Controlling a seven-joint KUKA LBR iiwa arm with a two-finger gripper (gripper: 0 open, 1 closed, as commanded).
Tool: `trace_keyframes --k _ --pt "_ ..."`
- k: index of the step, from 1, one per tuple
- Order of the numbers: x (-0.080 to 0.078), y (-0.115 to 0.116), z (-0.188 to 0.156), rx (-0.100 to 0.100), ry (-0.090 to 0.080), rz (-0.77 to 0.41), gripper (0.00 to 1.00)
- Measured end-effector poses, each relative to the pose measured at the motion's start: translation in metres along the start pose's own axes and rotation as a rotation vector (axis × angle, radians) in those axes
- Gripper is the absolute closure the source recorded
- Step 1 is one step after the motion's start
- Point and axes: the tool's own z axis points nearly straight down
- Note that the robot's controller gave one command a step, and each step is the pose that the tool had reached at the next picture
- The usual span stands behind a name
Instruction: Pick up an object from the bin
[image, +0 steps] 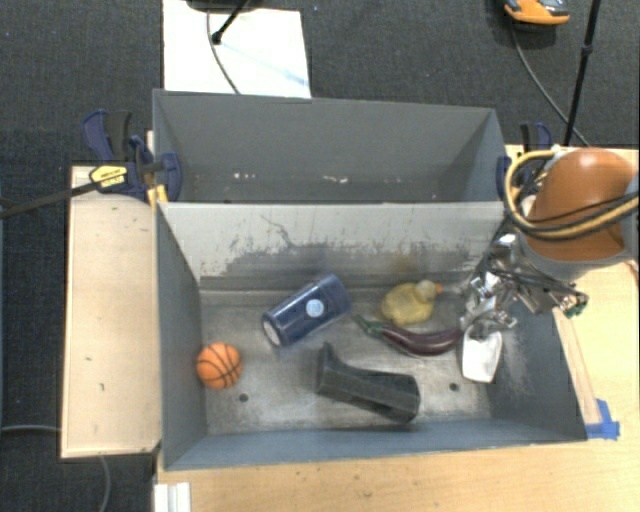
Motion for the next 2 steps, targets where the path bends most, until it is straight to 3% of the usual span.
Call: trace_keyframes --k 2 --pt "-0.001 -0.001 -0.03 0.007 -0.002 0.001 1.0"
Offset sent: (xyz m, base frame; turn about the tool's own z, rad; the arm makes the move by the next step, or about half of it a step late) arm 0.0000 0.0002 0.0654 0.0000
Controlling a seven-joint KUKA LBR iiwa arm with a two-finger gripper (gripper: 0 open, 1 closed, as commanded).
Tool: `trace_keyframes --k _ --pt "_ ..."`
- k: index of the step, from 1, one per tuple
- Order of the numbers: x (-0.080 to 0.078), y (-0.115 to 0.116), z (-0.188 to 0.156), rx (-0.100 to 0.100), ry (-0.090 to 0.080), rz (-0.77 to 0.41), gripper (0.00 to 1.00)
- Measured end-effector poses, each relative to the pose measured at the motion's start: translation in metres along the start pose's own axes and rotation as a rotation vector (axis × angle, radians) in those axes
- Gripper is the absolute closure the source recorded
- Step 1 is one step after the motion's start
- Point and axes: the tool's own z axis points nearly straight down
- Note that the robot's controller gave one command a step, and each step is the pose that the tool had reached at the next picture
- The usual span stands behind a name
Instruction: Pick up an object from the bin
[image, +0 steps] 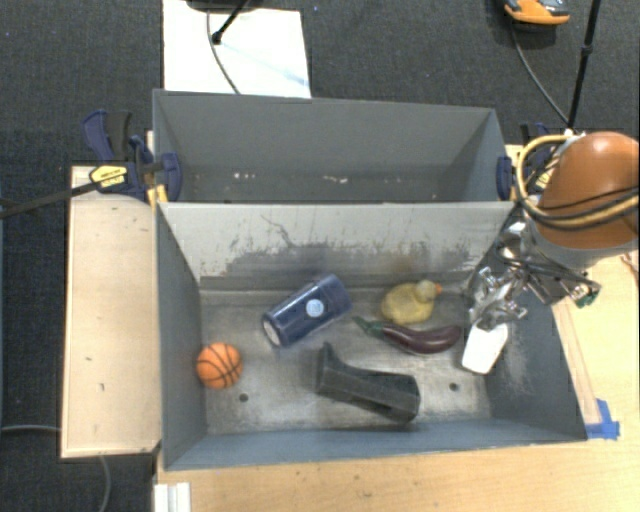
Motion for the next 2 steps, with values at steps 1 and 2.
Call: trace_keyframes --k 1,2 --pt "0.0 0.0 -0.017 -0.002 0.003 0.002 1.0" --pt "-0.001 -0.001 -0.032 0.002 -0.001 0.003 1.0"
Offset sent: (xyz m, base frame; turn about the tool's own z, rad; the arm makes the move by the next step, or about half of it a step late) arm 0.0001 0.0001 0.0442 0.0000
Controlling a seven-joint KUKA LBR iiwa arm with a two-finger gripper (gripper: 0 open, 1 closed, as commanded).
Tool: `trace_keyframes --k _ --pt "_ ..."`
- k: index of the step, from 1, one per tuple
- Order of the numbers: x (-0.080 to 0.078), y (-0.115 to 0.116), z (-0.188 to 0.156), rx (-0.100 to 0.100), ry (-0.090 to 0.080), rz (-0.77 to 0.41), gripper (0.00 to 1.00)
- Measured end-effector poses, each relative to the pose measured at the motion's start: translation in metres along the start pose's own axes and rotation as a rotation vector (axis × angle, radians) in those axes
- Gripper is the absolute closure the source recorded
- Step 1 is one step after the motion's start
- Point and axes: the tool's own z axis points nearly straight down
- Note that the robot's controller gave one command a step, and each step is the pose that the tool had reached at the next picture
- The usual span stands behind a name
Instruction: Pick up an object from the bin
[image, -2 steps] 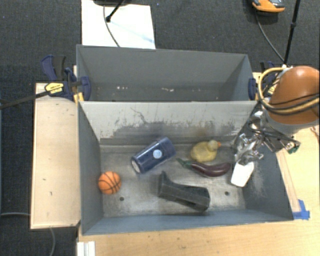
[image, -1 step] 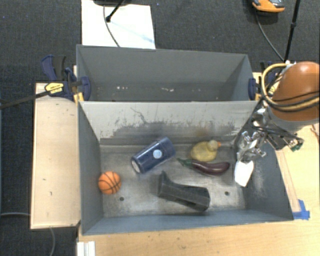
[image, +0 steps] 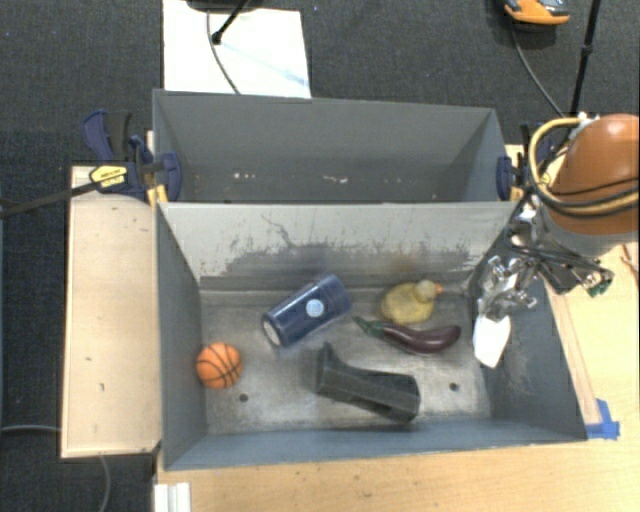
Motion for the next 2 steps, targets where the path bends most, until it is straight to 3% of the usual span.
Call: trace_keyframes --k 2 --pt "-0.001 0.0 -0.022 0.001 0.0 0.003 1.0"
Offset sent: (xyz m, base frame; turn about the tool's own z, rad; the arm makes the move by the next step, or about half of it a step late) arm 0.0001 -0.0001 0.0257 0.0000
